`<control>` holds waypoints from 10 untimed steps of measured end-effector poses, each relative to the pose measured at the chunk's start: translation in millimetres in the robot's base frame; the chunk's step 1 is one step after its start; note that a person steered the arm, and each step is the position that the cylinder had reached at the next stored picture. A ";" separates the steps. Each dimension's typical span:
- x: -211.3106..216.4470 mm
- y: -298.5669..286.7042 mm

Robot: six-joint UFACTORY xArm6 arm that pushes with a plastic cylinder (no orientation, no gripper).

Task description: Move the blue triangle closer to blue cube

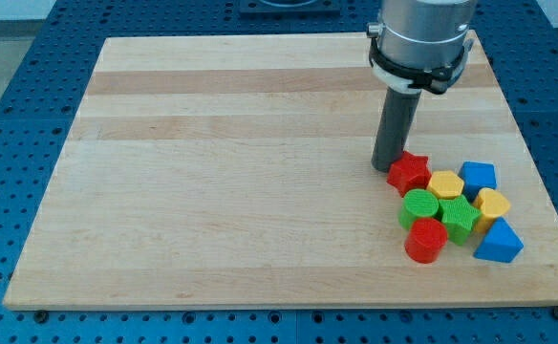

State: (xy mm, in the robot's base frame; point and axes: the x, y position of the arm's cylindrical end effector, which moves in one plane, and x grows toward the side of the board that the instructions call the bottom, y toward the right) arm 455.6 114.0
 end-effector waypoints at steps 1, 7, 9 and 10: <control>0.0 0.0; 163.0 -31.7; 162.3 64.4; 155.4 90.5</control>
State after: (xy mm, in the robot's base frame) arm 611.0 204.5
